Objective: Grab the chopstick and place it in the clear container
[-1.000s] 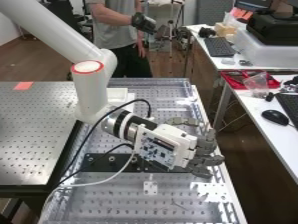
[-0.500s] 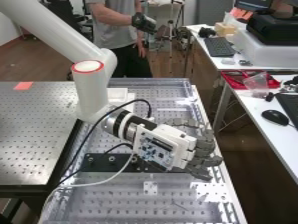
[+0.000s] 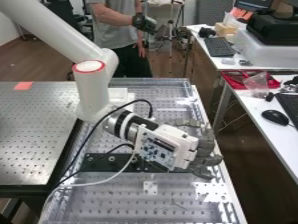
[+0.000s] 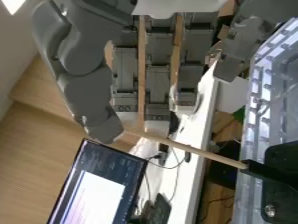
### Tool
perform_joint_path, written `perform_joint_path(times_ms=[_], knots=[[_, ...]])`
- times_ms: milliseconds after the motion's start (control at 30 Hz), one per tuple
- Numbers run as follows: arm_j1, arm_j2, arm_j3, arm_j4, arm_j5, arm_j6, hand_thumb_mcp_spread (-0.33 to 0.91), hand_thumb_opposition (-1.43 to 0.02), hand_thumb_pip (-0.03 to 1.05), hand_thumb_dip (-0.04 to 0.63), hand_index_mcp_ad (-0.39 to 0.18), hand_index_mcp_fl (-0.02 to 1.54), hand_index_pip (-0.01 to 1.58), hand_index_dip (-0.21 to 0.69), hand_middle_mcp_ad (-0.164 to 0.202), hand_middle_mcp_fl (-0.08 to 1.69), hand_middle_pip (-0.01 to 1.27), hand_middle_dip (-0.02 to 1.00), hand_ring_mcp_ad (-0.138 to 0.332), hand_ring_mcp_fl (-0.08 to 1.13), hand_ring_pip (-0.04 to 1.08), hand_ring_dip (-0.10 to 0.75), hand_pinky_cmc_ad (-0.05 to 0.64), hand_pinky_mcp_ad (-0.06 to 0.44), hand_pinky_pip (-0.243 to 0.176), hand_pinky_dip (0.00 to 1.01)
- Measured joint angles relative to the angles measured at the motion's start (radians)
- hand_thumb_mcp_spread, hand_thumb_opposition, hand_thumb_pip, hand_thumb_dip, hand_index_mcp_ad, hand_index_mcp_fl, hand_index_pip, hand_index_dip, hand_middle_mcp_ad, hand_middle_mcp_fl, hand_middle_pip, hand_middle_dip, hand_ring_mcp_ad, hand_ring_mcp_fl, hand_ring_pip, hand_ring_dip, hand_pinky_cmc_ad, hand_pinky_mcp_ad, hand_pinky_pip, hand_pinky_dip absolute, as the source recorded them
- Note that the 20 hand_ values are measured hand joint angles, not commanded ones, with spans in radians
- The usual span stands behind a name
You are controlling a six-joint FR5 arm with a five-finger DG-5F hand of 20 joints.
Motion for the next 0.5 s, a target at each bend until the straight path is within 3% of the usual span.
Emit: perform_joint_path(times_ms=[267, 500], knots=[[-0.001, -0.003, 0.005, 0.001, 0.000, -0.001, 0.60, -0.82, 0.59, 0.244, -0.087, 0.34, 1.47, 0.035, 0.012, 0.64, 0.80, 0.69, 0.054, 0.54, 0.09, 0.527, 0.422, 0.253, 0.059, 0.19], [-0.001, -0.004, 0.009, -0.001, 0.025, -0.007, 0.61, -0.88, 0.58, 0.237, -0.086, 0.45, 1.49, 0.028, 0.010, 0.77, 0.81, 0.68, 0.051, 0.62, 0.10, 0.545, 0.433, 0.255, 0.075, 0.19]])
